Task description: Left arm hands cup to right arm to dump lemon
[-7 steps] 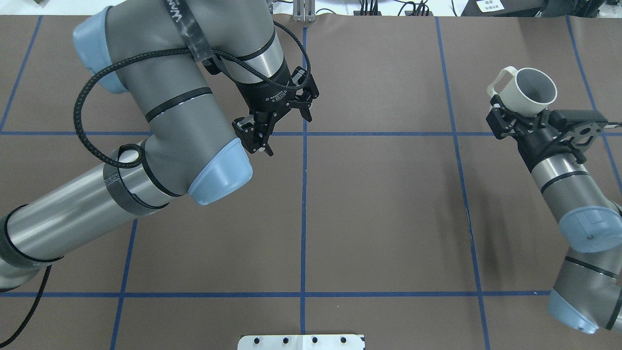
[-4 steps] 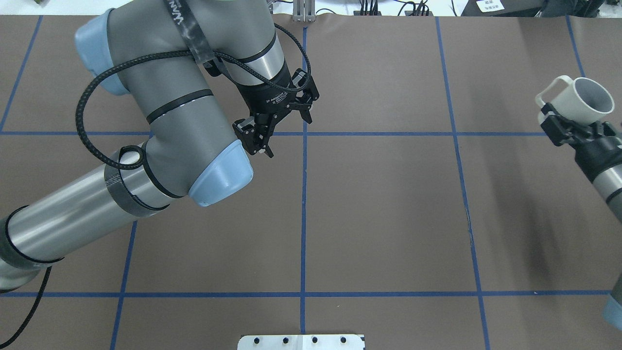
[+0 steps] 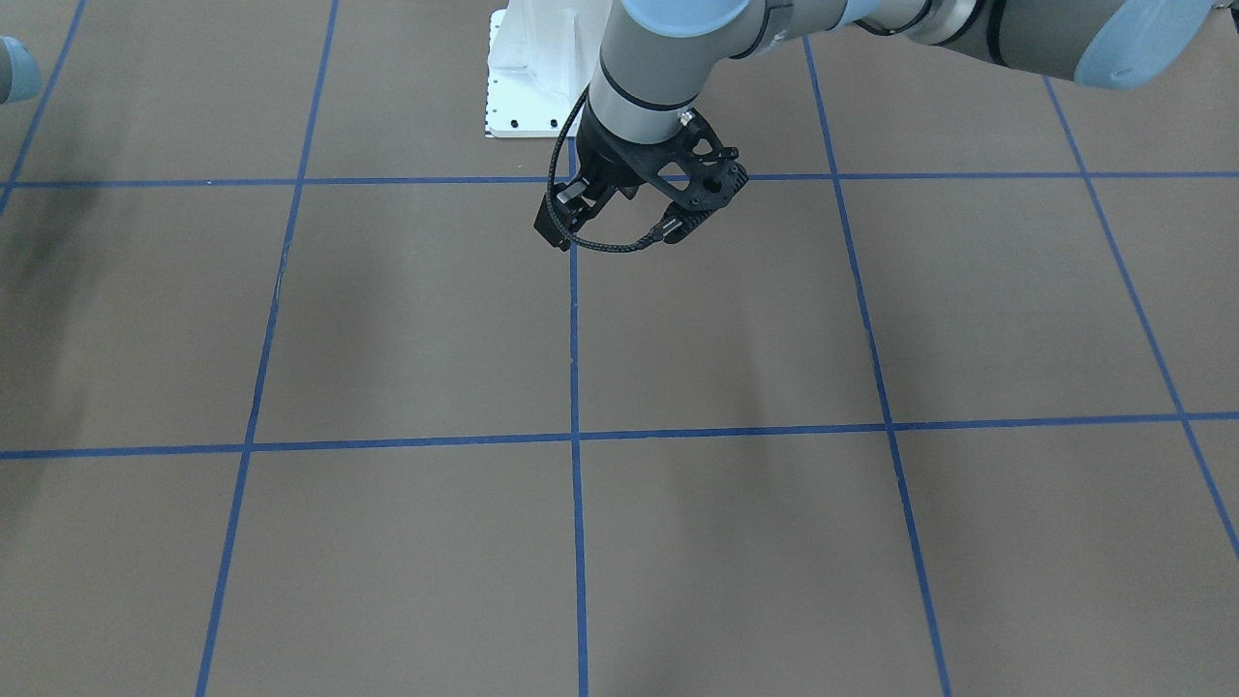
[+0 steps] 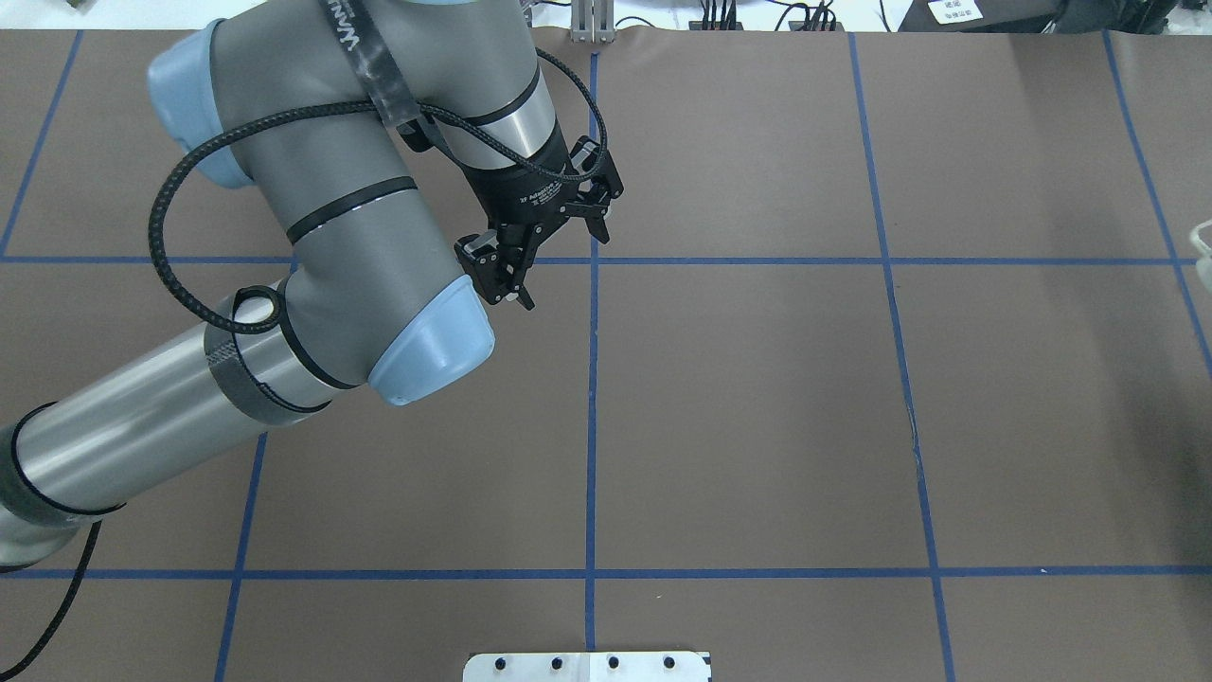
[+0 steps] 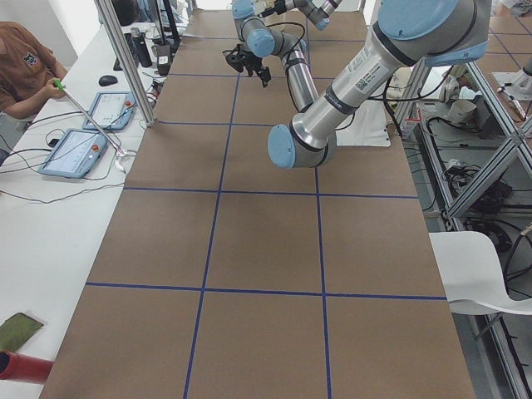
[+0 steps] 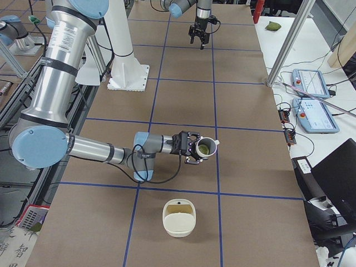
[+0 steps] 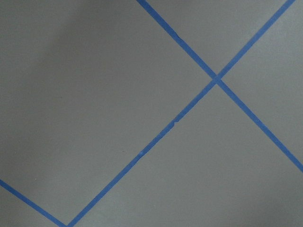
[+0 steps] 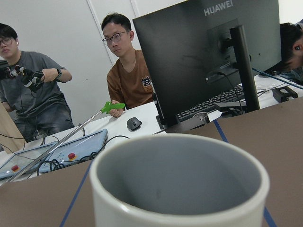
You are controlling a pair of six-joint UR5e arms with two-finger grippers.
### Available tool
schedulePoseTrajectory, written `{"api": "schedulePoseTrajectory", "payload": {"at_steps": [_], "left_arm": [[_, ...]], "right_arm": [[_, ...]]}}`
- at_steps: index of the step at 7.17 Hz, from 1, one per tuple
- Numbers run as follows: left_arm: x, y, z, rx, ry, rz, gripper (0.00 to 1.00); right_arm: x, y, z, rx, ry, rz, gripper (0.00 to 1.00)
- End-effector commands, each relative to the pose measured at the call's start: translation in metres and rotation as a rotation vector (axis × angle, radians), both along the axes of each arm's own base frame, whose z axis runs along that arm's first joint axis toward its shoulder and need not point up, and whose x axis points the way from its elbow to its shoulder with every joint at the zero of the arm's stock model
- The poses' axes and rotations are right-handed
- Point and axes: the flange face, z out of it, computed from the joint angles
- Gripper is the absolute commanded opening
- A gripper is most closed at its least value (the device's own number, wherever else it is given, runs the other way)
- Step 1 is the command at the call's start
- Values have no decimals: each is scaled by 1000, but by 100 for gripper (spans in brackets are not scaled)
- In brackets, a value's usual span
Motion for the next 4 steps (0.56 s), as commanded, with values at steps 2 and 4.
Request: {"api": "schedulePoseTrajectory", "payload": {"at_steps": [2,4], "left_arm": [[1,1,-1,-4,2,-1,100],[1,2,-3,-4,4,-2,100]], "right_arm": [[46,31,28,-90,-162,21,15],[108,35,35,-200,-373,-8,16]]}}
